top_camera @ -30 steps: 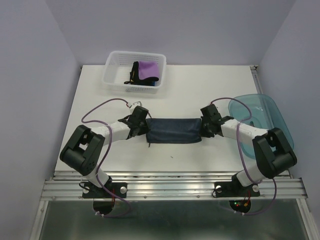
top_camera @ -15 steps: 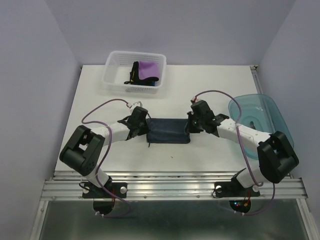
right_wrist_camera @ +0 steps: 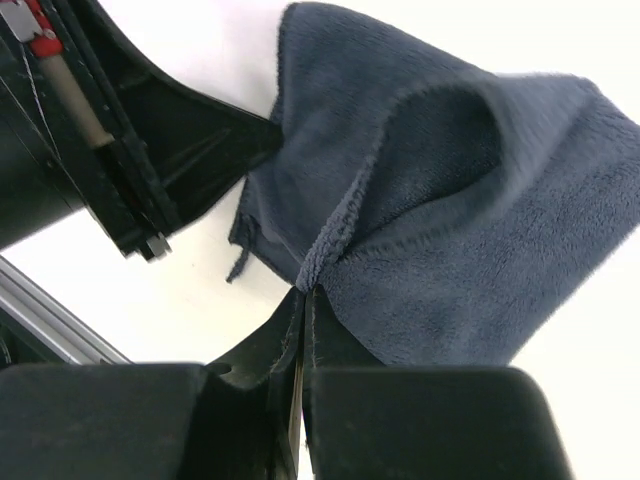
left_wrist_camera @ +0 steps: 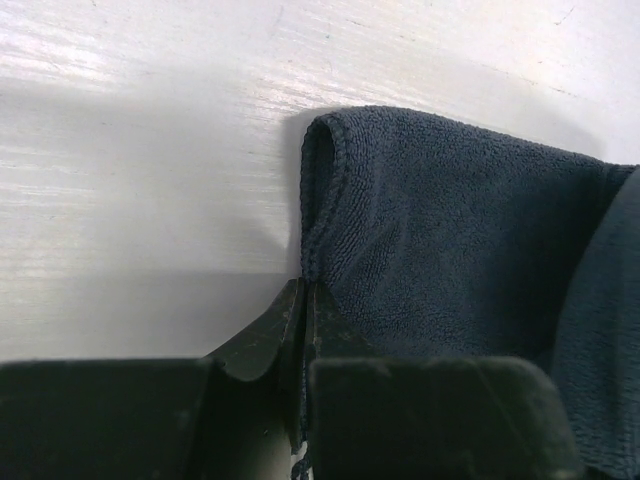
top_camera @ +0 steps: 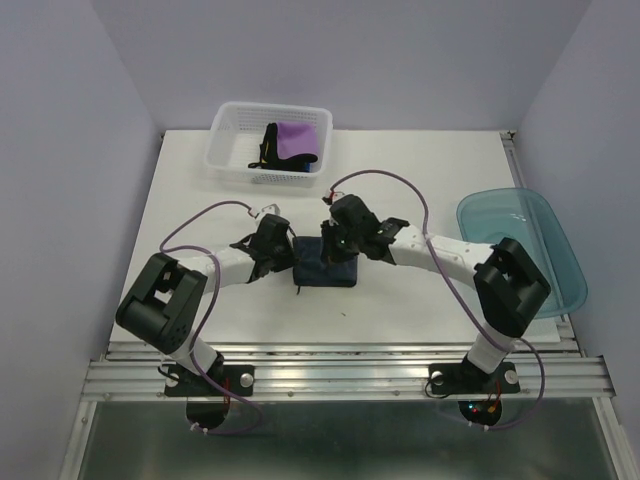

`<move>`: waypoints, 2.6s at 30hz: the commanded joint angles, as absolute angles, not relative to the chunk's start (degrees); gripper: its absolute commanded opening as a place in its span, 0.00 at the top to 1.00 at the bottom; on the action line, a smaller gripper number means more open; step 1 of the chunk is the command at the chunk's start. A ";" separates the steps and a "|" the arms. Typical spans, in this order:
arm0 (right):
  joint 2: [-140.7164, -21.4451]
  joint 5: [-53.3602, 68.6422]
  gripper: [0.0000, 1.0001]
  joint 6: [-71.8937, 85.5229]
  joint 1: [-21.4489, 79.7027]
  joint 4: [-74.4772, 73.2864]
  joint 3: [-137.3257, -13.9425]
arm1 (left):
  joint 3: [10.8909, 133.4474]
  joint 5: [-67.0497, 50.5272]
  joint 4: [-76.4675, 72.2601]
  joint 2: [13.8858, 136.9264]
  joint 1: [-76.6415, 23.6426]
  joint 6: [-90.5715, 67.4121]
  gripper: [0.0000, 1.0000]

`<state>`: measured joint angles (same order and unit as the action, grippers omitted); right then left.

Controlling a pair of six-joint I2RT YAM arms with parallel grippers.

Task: Fold and stack the towels
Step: Fold the towel

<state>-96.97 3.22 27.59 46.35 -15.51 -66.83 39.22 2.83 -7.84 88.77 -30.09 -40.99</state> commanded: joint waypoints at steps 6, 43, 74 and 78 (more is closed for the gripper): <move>-103.97 7.38 0.99 26.63 49.30 -13.53 -76.37 | 37.18 2.55 -5.71 87.45 -29.44 -40.87 1.00; -110.65 9.94 0.99 28.21 50.54 -10.28 -78.84 | 36.04 2.29 -6.42 87.37 -29.44 -42.10 1.00; -87.20 2.38 0.20 28.47 50.54 -12.13 -65.13 | 33.84 7.73 2.72 73.31 -28.74 -45.88 0.40; -83.33 -4.46 0.00 29.97 50.54 -13.71 -62.15 | 34.63 6.33 2.55 69.97 -28.74 -45.18 0.25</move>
<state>-86.70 3.22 28.75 50.00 -12.21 -65.12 34.35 6.00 1.78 73.71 -29.08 -45.52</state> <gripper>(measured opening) 0.977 0.718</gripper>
